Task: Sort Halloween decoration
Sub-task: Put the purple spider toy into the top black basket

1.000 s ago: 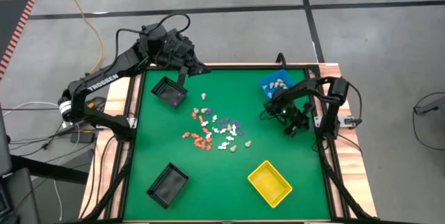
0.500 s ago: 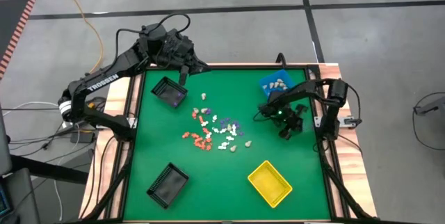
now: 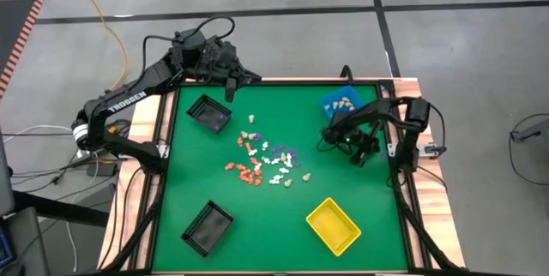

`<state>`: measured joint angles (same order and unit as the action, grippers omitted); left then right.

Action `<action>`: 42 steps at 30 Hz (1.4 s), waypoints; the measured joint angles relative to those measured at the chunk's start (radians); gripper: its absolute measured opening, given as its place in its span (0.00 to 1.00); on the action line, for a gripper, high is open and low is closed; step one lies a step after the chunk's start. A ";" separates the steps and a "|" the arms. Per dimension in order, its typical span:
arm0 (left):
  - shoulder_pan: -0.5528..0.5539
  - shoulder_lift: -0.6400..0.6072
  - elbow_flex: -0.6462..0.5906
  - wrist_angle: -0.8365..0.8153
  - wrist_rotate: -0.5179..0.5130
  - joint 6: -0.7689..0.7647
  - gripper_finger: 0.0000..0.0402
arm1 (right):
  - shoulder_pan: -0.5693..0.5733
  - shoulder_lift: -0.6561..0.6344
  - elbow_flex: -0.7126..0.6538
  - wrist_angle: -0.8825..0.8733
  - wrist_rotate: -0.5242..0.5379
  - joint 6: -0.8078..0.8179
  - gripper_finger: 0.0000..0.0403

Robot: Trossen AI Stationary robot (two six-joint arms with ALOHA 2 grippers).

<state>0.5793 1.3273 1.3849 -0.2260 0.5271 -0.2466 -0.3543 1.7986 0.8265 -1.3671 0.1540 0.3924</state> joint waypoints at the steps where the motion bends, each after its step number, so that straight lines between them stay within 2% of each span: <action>1: 0.000 0.000 0.000 0.000 -0.005 0.000 0.00 | -0.006 -0.001 0.000 -0.005 0.007 0.002 0.03; 12: 0.000 0.000 0.000 0.000 -0.019 0.018 0.00 | -0.089 -0.003 -0.019 -0.017 0.009 0.053 0.03; 16: -0.001 0.000 0.000 0.000 -0.020 0.018 0.00 | -0.103 0.000 -0.083 -0.005 -0.075 0.103 0.03; 24: -0.001 0.000 0.000 0.000 -0.020 0.018 0.00 | -0.086 0.002 -0.109 0.082 -0.126 0.140 0.03; 29: -0.001 0.000 0.000 0.000 -0.020 0.017 0.00 | -0.080 0.002 -0.200 0.166 -0.226 0.177 0.03; 35: -0.001 0.000 0.000 0.000 -0.019 0.000 0.00 | -0.002 0.002 -0.200 0.183 -0.292 0.211 0.03; 38: -0.001 0.000 0.000 0.000 -0.019 0.000 0.00 | 0.059 0.003 -0.154 0.182 -0.341 0.212 0.03; 42: -0.001 0.000 0.000 0.000 -0.019 0.000 0.00 | 0.140 0.003 -0.066 0.175 -0.326 0.210 0.03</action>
<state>0.5785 1.3273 1.3849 -0.2264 0.5076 -0.2470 -0.2141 1.8015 0.7607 -1.1926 -0.1724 0.6020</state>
